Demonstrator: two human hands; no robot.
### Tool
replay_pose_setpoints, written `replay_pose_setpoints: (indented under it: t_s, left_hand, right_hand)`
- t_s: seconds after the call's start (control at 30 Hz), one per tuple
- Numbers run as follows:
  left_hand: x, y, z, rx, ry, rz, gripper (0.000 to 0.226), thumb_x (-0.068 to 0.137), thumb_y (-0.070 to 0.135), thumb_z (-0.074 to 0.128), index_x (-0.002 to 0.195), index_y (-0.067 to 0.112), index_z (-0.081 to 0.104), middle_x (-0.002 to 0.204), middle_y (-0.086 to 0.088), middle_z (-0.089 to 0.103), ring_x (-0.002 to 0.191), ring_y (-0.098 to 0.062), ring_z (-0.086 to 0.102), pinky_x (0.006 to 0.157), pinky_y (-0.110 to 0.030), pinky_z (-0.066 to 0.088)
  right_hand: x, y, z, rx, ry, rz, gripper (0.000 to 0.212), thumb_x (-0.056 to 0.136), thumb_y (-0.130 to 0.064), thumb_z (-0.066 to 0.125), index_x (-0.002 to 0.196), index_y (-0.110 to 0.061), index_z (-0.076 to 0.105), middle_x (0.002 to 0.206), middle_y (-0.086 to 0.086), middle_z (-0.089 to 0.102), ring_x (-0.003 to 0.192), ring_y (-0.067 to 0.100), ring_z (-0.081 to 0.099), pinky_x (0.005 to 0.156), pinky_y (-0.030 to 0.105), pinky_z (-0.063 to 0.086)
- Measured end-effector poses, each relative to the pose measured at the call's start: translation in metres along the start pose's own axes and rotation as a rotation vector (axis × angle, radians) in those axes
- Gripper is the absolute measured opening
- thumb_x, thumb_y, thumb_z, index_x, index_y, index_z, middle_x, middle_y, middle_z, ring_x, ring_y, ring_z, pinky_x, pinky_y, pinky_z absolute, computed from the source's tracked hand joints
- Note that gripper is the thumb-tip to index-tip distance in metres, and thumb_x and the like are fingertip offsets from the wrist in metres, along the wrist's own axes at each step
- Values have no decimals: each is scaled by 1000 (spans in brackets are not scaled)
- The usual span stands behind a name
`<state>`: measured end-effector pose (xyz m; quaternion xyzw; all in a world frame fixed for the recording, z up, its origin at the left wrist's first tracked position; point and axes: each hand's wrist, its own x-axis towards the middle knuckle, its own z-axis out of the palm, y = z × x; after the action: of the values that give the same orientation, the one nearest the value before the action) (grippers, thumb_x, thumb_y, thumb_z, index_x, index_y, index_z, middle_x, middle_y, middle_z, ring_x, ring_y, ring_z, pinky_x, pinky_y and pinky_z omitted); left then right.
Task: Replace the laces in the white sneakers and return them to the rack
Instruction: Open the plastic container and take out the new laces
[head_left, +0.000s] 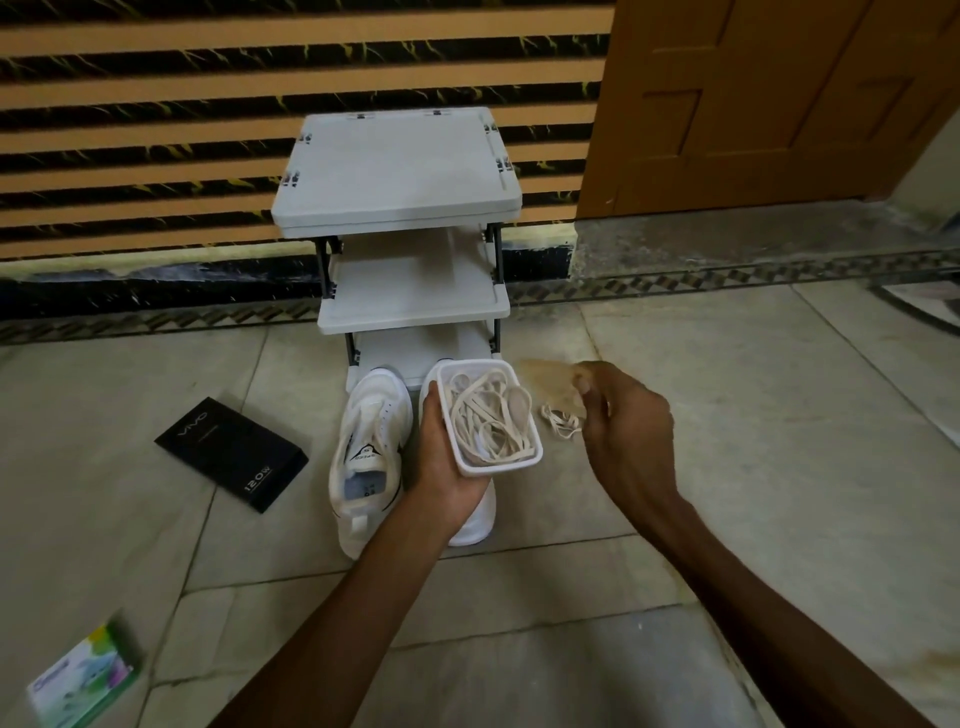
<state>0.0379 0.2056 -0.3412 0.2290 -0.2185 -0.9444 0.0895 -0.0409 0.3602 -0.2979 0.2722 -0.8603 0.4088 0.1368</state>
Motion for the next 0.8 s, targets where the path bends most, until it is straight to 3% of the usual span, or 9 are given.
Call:
replay_pose_setpoints:
  t_s: [0.1,0.2,0.3,0.4,0.53,0.67,0.73,0.8]
  left_hand:
    - [0,0,0,-16,-6,2,64,95,58,42,140,14,50,126,-12,62,109,-31,61,80,-46,55]
    - [1,-1,0,-6,22,21,65,96,59,41,140,12,50,129,-15,60,117,-34,58,83,-47,54]
    - [0,1,3,-32,71,36,58,96,56,42,133,13,55,119,-15,65,108,-32,62,84,-45,54]
    - [-3,3,0,-70,156,23,63,91,59,48,131,9,57,110,-15,69,95,-29,69,74,-39,58]
    - [-7,2,-1,-34,195,2,70,88,66,46,129,10,58,102,-14,72,85,-27,73,64,-33,58]
    - [-9,4,4,14,174,18,69,89,69,40,121,11,61,94,-12,74,78,-23,73,63,-32,59]
    - [-11,4,6,28,178,34,71,90,69,38,123,10,60,102,-14,73,87,-25,72,74,-35,59]
    - [-11,5,7,30,188,51,71,91,66,38,129,9,56,113,-17,69,99,-28,68,80,-39,57]
  right_hand:
    - [-7,-23,0,227,127,18,18,101,-19,50,107,-19,67,77,-7,64,63,4,57,58,12,40]
    - [-19,-36,7,341,89,-9,20,100,-19,52,114,-20,67,86,-11,68,75,-5,62,65,8,44]
    - [-38,-38,19,360,-41,-79,29,98,-16,57,126,-21,63,114,-12,67,102,-4,63,86,19,53]
    - [-54,-35,34,320,-163,-220,44,91,-5,64,132,-20,58,134,-4,59,127,7,52,107,34,44]
    - [-56,-31,45,240,-237,-352,52,87,-4,64,135,-17,53,143,-2,51,139,11,37,112,39,35]
    - [-50,-30,44,174,-289,-385,44,93,-21,58,137,-17,53,144,-2,49,140,5,30,115,27,26]
    - [-45,-29,43,199,-308,-371,44,95,-29,51,137,-16,52,144,-1,49,139,1,29,115,17,21]
    - [-42,-24,45,238,-319,-353,43,96,-28,51,138,-18,52,143,-3,49,138,0,33,115,16,22]
